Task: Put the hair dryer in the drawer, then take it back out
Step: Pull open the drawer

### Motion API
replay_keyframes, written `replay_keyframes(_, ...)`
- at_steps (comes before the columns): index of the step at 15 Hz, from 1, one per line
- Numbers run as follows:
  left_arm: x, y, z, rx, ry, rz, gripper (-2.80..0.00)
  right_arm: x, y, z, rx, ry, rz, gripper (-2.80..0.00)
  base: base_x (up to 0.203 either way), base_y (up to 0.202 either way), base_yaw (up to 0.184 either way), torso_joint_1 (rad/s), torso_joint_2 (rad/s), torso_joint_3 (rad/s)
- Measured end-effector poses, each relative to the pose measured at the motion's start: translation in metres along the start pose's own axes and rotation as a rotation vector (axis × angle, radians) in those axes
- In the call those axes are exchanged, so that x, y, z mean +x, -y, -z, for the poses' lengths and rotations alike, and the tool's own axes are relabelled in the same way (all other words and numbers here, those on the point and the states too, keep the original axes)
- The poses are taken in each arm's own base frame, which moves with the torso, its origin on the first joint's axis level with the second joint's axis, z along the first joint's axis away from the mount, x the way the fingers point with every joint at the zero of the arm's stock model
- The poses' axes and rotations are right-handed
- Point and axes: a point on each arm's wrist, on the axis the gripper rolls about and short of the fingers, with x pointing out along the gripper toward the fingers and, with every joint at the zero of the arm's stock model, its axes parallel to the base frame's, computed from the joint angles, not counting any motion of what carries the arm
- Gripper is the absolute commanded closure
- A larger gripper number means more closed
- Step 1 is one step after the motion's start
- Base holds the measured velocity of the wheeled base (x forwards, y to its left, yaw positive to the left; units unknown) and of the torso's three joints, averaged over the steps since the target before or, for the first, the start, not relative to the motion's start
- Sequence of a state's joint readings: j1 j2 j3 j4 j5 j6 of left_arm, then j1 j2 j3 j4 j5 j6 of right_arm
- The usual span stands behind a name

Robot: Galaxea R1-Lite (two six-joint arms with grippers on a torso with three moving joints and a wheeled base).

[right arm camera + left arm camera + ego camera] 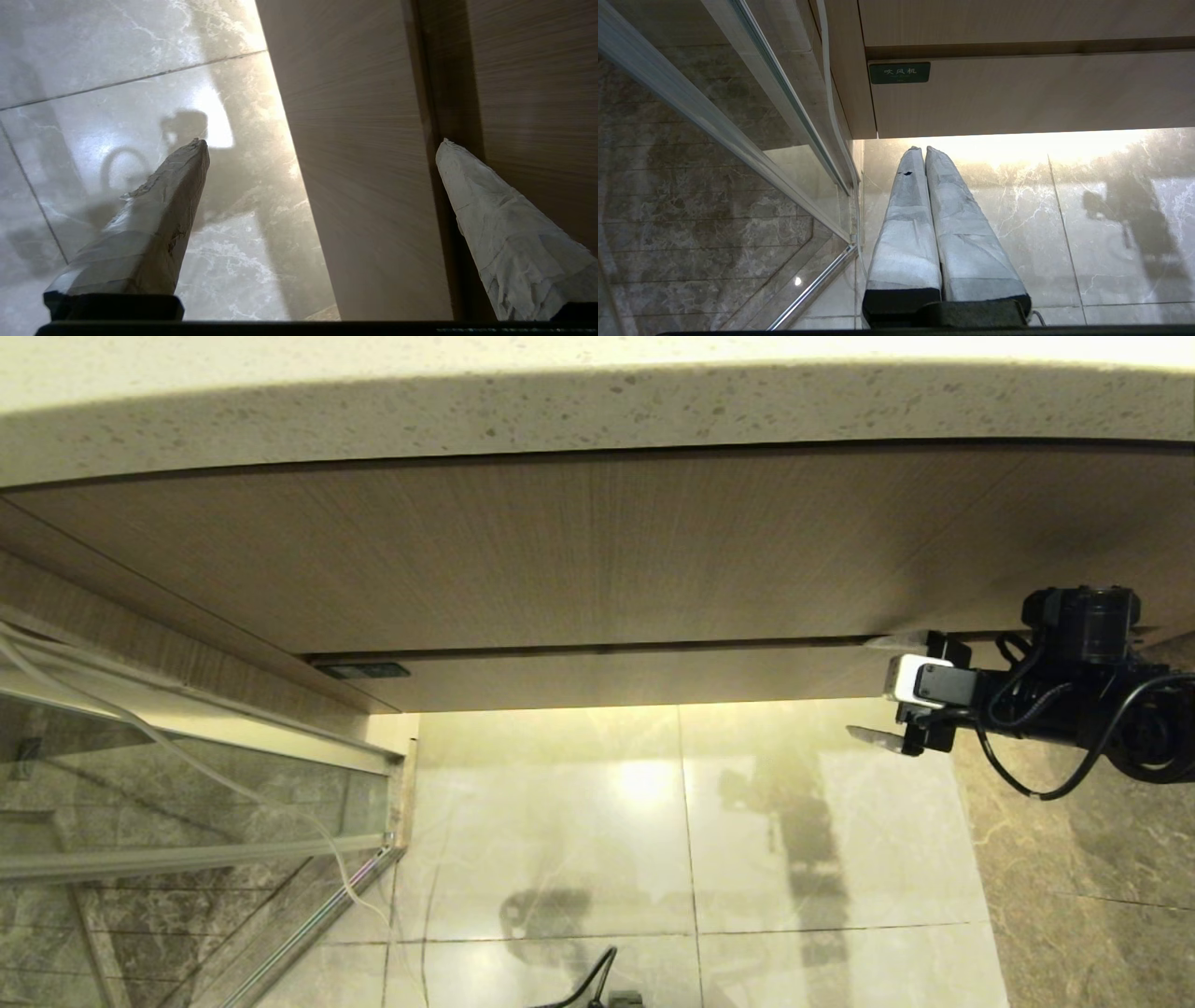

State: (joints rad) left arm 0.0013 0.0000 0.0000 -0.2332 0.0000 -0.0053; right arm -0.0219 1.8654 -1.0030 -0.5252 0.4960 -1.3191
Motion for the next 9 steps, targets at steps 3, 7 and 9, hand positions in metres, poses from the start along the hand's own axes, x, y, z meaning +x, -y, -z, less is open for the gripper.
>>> replay_keyframes(3,0.0000,0.0000,0.0000,0.000,0.000,0.000,0.00,0.0022,-0.0021,0.0002,0.002,0.002,-0.005,-2.80,0.000,0.000,0.000,0.000,0.00,0.000)
replay_keyframes(7,0.0000,0.0000,0.0000,0.001,0.000,0.000,0.00,0.0066,-0.0037,0.0022,0.004,0.001,-0.011,-2.80,0.000,0.000,0.000,0.000,0.00,0.000)
replay_keyframes(9,0.0000,0.0000,0.0000,0.001,0.000,0.000,0.00,0.0088,-0.0027,0.0035,0.009,0.001,-0.007,-2.80,0.000,0.000,0.000,0.000,0.00,0.000)
